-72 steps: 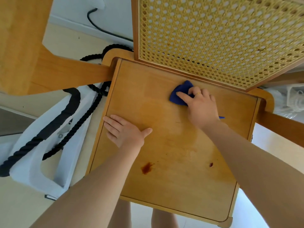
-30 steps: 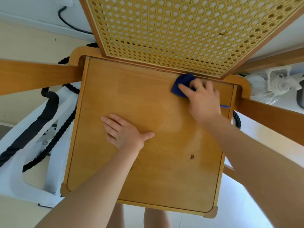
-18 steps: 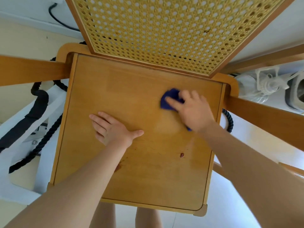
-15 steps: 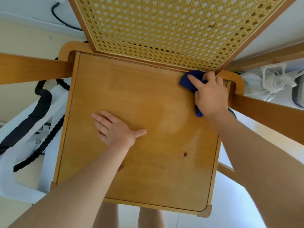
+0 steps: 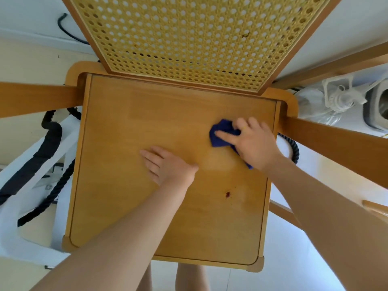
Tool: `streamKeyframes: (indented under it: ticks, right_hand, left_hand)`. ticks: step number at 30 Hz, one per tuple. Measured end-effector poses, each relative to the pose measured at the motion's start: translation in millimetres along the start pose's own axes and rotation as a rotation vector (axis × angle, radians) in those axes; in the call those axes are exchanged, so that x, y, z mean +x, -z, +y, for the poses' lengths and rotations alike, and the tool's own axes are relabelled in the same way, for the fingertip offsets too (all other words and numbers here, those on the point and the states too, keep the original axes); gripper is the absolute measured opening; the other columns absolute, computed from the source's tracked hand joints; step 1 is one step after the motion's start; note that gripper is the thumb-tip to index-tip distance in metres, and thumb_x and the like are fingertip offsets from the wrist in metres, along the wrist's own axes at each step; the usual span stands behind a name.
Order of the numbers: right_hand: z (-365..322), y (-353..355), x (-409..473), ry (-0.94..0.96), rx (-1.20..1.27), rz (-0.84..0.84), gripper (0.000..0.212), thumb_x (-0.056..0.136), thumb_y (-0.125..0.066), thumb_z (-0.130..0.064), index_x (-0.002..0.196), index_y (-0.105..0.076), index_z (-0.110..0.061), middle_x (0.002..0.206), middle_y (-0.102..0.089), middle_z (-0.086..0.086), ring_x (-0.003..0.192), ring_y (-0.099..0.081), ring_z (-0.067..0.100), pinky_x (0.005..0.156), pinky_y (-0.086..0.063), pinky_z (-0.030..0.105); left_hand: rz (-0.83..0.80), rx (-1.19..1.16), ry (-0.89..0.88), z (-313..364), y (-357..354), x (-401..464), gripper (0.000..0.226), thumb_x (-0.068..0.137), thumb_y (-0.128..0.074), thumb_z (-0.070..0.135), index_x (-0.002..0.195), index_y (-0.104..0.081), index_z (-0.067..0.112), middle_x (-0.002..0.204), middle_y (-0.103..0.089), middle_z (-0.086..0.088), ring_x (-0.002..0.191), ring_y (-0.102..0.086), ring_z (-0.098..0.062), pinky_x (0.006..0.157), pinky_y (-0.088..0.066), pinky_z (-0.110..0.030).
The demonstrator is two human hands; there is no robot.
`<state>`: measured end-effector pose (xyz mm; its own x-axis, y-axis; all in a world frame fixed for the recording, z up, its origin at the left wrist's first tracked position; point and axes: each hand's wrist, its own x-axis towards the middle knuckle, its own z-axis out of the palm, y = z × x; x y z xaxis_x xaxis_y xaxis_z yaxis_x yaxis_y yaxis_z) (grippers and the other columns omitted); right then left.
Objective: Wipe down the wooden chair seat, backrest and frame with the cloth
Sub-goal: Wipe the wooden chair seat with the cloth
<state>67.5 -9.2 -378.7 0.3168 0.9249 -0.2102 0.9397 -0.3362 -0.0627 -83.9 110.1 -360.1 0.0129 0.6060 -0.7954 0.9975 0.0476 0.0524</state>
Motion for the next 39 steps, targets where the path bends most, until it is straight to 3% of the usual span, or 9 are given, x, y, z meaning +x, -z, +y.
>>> streamKeyframes:
  ticks: [3,5,13,16,18,24,29,34,39]
  right_hand:
    - [35.0,6.0,16.7,-0.443,0.048,0.06,0.048,0.089,-0.05,-0.01,0.132,-0.047,-0.032,0.117,-0.048,0.022,0.101,-0.044,0.042,0.079,-0.04,0.049]
    - [38.1,4.7,18.5,-0.53,0.062,0.061,0.051,0.09,-0.046,-0.009,0.135,-0.042,-0.031,0.121,-0.045,0.021,0.105,-0.04,0.041,0.082,-0.037,0.049]
    - [-26.2,-16.0,-50.2,-0.196,0.143,0.048,0.063,0.059,-0.072,-0.002,0.116,-0.057,-0.023,0.095,-0.057,0.016,0.085,-0.05,0.039,0.072,-0.047,0.05]
    - [0.3,-17.4,-42.8,-0.066,-0.017,0.081,0.052,0.077,-0.049,-0.007,0.125,-0.045,-0.025,0.099,-0.058,0.018,0.086,-0.045,0.035,0.073,-0.047,0.047]
    - [25.6,-10.0,-21.3,-0.185,-0.106,0.116,0.051,0.084,-0.035,-0.01,0.132,-0.042,-0.025,0.105,-0.056,0.021,0.089,-0.046,0.037,0.078,-0.044,0.048]
    - [29.4,-3.0,6.0,-0.452,0.043,0.001,0.057,0.09,-0.044,-0.005,0.142,-0.031,-0.023,0.127,-0.041,0.024,0.108,-0.039,0.044,0.092,-0.033,0.053]
    - [-26.7,-21.1,-57.8,-0.168,0.163,0.076,0.063,0.061,-0.071,-0.008,0.121,-0.053,-0.018,0.1,-0.052,0.015,0.088,-0.041,0.034,0.07,-0.047,0.047]
    - [-0.4,-18.3,-56.5,0.089,0.072,0.045,0.052,0.071,-0.069,-0.017,0.119,-0.05,-0.022,0.103,-0.052,0.016,0.082,-0.051,0.035,0.066,-0.046,0.042]
    - [20.0,-12.7,-31.3,-0.333,0.107,0.133,0.048,0.077,-0.061,0.003,0.122,-0.057,-0.014,0.114,-0.053,0.026,0.086,-0.05,0.043,0.066,-0.049,0.047]
  left_hand:
    - [0.0,-0.033,0.02,9.9,-5.5,3.7,0.131,0.067,-0.076,0.049,0.141,0.022,0.004,0.148,0.03,-0.019,0.141,0.015,-0.032,0.114,-0.002,-0.041]
    - [0.009,-0.035,0.031,13.9,-7.7,4.4,0.136,0.064,-0.077,0.052,0.14,0.024,0.001,0.148,0.029,-0.021,0.14,0.016,-0.033,0.114,-0.003,-0.042]
    - [0.043,0.051,0.016,14.7,-5.5,-3.9,0.137,0.063,-0.076,0.054,0.139,0.023,-0.003,0.147,0.025,-0.026,0.14,0.012,-0.037,0.114,-0.003,-0.042]
    - [0.046,0.074,0.028,15.4,-6.5,-2.6,0.137,0.063,-0.075,0.056,0.139,0.023,-0.003,0.148,0.025,-0.026,0.14,0.013,-0.036,0.114,-0.003,-0.042]
    - [0.057,0.09,0.034,14.1,-8.3,-1.1,0.137,0.062,-0.074,0.057,0.14,0.022,-0.002,0.148,0.025,-0.026,0.14,0.013,-0.036,0.114,-0.002,-0.041]
    - [0.073,0.087,0.051,15.6,-12.9,5.3,0.137,0.062,-0.076,0.053,0.139,0.022,-0.002,0.148,0.025,-0.025,0.14,0.012,-0.036,0.116,-0.006,-0.043]
    - [0.075,0.079,0.024,14.8,-11.1,2.4,0.138,0.062,-0.077,0.054,0.139,0.022,-0.004,0.148,0.024,-0.026,0.14,0.011,-0.037,0.115,-0.004,-0.043]
    - [0.098,0.085,0.01,11.5,-13.4,2.6,0.137,0.062,-0.075,0.056,0.14,0.021,-0.002,0.148,0.024,-0.025,0.14,0.011,-0.037,0.115,-0.002,-0.044]
    - [0.142,0.1,-0.086,-7.5,-18.8,2.0,0.136,0.062,-0.067,0.068,0.141,0.022,0.003,0.149,0.026,-0.021,0.14,0.013,-0.035,0.114,-0.003,-0.044]
